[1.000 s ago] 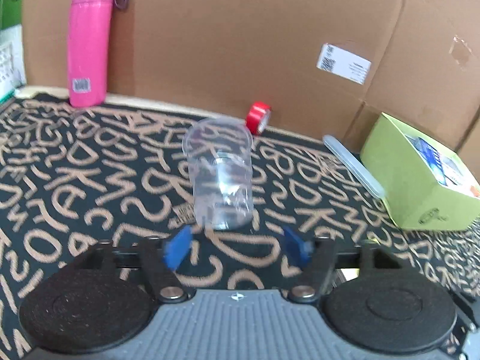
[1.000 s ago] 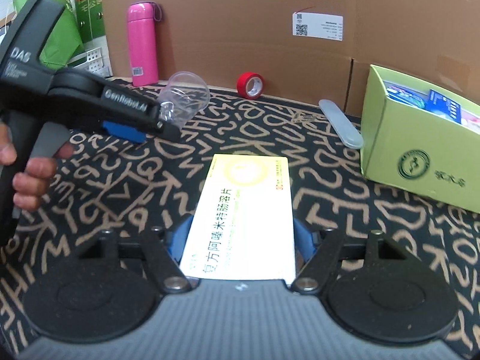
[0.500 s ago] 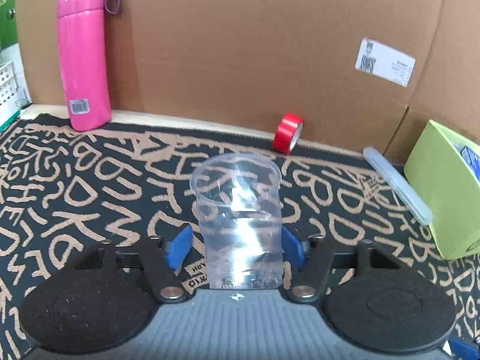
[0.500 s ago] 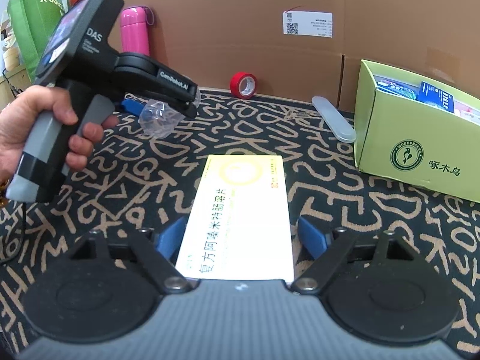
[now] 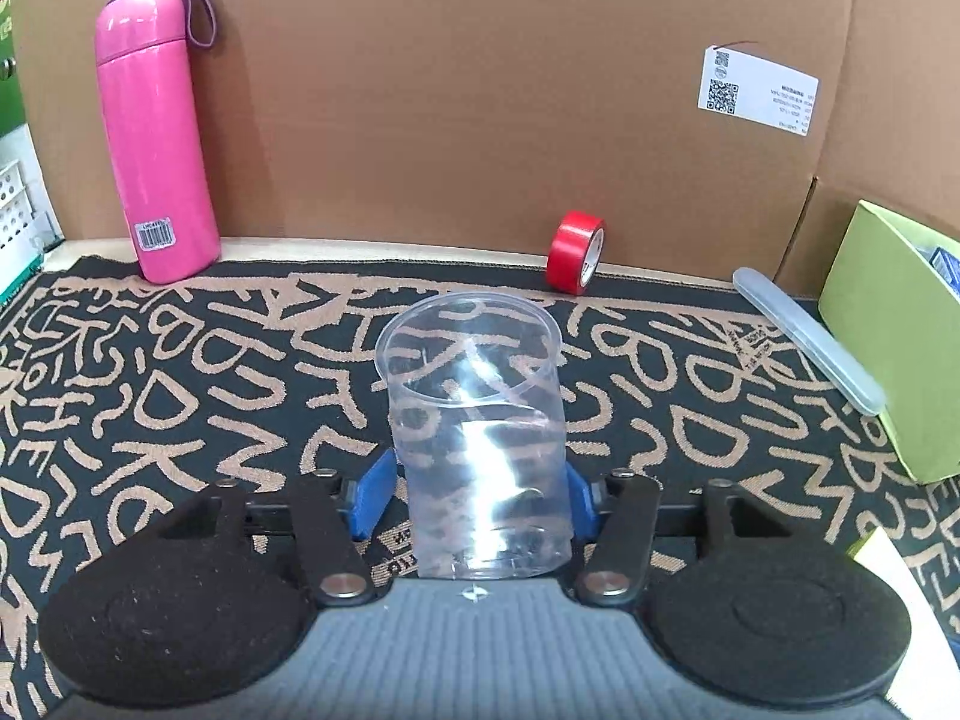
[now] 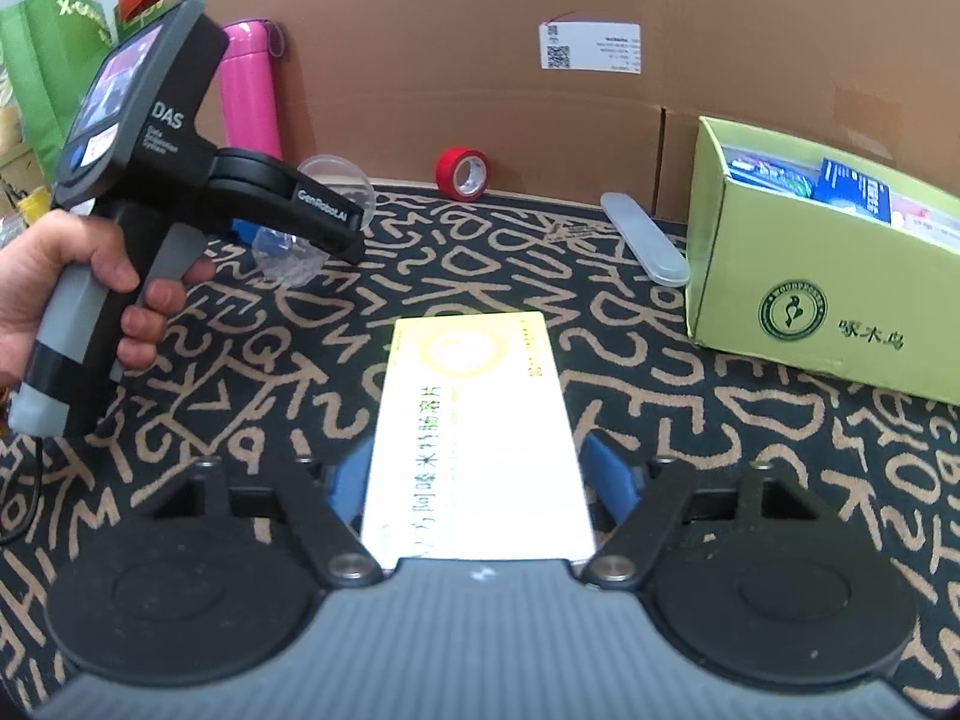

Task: Organize objects
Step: 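Grasp the clear plastic cup with the left tool while the right tool grasps the yellow box, then carry cup and yellow box into the lime-green box and open both tools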

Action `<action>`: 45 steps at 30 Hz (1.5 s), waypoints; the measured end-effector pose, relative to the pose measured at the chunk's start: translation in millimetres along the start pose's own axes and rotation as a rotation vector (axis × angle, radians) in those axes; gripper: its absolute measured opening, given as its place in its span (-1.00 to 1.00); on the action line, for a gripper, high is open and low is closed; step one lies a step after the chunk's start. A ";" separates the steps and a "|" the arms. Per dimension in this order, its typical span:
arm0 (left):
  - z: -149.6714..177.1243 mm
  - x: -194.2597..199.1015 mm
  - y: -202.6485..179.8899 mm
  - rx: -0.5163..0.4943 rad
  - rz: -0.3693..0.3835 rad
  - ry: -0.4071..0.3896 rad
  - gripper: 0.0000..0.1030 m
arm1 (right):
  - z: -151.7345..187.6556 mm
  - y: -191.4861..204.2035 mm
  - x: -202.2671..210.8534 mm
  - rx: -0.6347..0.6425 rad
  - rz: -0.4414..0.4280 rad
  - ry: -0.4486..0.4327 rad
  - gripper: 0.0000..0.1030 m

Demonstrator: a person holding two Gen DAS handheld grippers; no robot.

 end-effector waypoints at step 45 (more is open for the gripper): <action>-44.4 112.8 -276.5 -0.217 0.532 -0.116 -0.05 | -40.2 -229.6 135.4 -0.160 0.476 -0.339 0.28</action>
Point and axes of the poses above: each gripper's, at about its wrist camera, not at the fingertips, and x roughly against the way its jaws point, y to its left, z to its underside, the point moved 8 cm from there along -x, roughly the way its jaws point, and after that the axes turned 12 degrees about x, right-handed, at the moved point
